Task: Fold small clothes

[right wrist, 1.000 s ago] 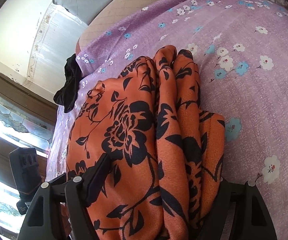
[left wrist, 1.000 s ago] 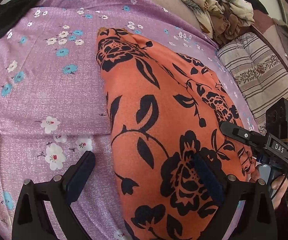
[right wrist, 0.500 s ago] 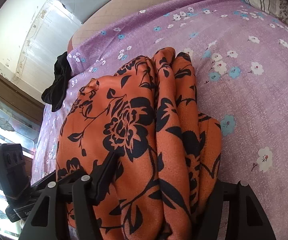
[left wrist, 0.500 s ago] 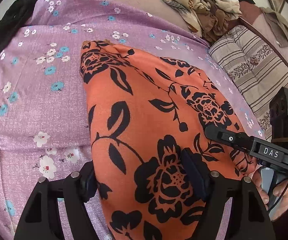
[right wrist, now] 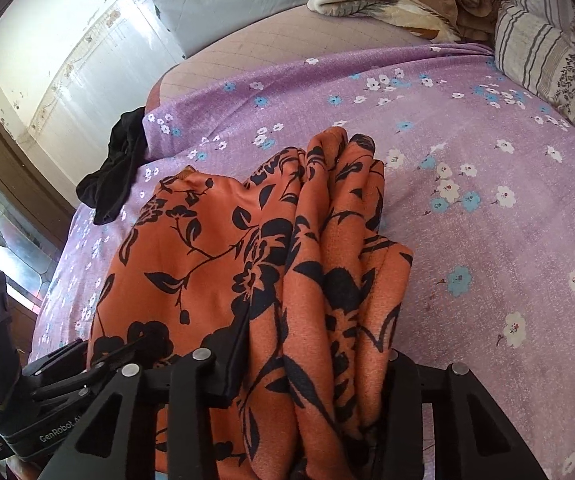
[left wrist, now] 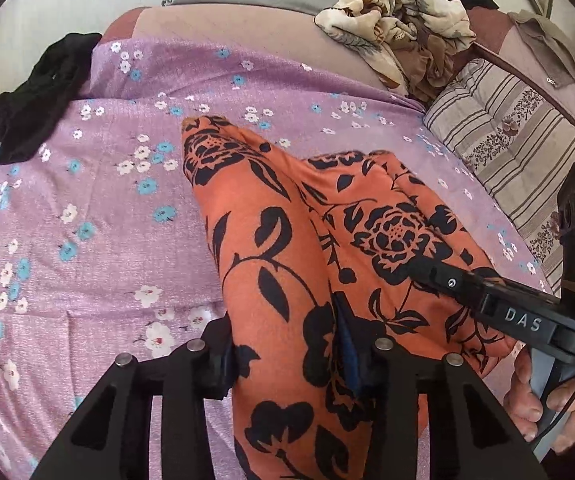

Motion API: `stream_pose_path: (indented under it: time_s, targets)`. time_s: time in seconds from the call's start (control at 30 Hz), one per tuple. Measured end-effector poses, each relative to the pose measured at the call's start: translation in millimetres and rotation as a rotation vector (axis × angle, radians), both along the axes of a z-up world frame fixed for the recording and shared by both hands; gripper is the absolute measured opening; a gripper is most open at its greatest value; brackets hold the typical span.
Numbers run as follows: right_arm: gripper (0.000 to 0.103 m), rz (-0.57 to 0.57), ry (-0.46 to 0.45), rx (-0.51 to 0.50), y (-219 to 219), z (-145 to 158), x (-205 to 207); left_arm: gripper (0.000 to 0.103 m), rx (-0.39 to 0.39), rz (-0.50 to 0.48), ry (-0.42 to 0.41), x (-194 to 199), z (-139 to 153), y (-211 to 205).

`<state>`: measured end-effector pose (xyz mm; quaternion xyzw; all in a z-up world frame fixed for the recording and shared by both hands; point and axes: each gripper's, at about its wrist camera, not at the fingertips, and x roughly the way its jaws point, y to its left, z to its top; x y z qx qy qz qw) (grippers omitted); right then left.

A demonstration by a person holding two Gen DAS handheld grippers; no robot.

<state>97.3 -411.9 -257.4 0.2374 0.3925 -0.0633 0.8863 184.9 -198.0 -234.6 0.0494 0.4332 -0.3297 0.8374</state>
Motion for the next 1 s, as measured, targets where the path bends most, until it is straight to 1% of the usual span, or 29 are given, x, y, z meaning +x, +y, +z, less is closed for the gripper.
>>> stream_pose_path:
  time_s: [0.07, 0.13, 0.23, 0.37, 0.47, 0.6, 0.7, 0.83, 0.93, 1.0]
  targets:
    - [0.041, 0.019, -0.004, -0.040, 14, 2, 1, 0.042, -0.020, 0.015, 0.005, 0, 6, 12]
    - [0.041, 0.034, -0.031, -0.061, 25, 9, -2, 0.042, -0.031, 0.035, 0.003, -2, 11, 24]
    - [0.040, 0.056, -0.067, -0.049, 37, 17, -3, 0.042, -0.037, 0.053, -0.018, -8, 20, 38]
    - [0.040, 0.098, -0.086, -0.031, 58, 23, -3, 0.042, -0.024, 0.080, -0.050, -17, 30, 60]
    - [0.040, 0.143, -0.102, -0.044, 79, 27, -6, 0.042, -0.027, 0.104, -0.049, -21, 32, 81]
    - [0.040, 0.190, -0.116, -0.026, 99, 29, -12, 0.042, -0.028, 0.125, -0.047, -32, 32, 106]
    - [0.040, 0.221, -0.120, -0.029, 111, 29, -19, 0.042, -0.013, 0.124, -0.041, -39, 28, 116]
    - [0.040, 0.243, -0.106, -0.047, 120, 24, -25, 0.042, 0.019, 0.115, -0.017, -47, 15, 119]
    - [0.039, 0.241, -0.072, -0.051, 121, 15, -27, 0.043, 0.080, 0.115, 0.002, -50, 2, 113]
    - [0.039, 0.238, -0.024, -0.065, 122, 5, -27, 0.047, 0.138, 0.129, 0.018, -50, -9, 108]
